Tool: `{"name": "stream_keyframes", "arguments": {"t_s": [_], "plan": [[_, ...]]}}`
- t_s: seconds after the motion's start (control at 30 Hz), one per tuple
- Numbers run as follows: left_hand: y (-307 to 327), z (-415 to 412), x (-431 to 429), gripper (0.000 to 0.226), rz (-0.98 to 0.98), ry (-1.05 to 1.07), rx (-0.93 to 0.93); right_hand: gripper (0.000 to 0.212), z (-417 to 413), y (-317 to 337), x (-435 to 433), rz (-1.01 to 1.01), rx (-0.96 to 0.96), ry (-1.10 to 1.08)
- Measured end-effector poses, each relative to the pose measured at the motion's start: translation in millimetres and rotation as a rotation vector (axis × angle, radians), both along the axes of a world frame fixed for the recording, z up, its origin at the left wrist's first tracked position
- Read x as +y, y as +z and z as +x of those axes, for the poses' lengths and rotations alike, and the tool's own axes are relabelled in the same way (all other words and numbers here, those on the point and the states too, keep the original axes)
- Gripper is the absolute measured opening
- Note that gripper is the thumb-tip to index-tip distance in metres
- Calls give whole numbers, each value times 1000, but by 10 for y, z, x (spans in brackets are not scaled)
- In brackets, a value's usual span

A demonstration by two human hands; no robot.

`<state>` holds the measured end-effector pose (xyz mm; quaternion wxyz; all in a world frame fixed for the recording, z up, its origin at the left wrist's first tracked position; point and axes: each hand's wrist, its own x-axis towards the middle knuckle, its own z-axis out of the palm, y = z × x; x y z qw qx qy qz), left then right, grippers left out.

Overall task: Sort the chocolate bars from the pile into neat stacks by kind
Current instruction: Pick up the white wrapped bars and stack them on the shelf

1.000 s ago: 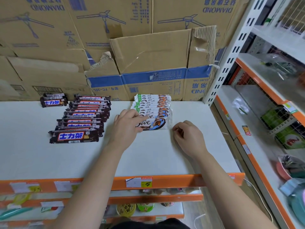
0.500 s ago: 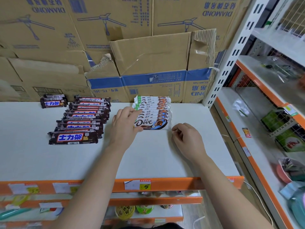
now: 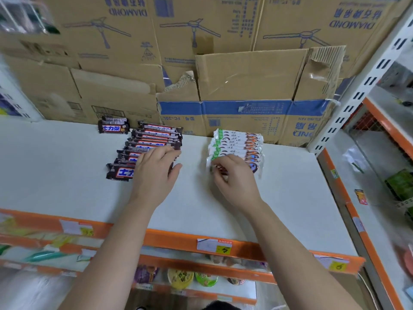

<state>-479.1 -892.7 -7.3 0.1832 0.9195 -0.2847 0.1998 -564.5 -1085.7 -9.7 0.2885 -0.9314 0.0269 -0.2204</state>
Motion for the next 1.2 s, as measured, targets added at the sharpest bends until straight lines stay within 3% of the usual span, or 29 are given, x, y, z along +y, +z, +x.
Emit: {"name": "stream_keyframes", "arguments": {"t_s": [0.23, 0.7, 1.2], "plan": [[31, 224, 1263, 28, -26, 167, -77, 23, 597, 143, 1218, -36, -47, 175], [253, 794, 4790, 40, 7, 428, -37, 27, 1895, 328, 4734, -57, -53, 410], [115, 2224, 7237, 37, -10, 529, 29, 27, 3599, 84, 7324, -1, 22, 555]]}}
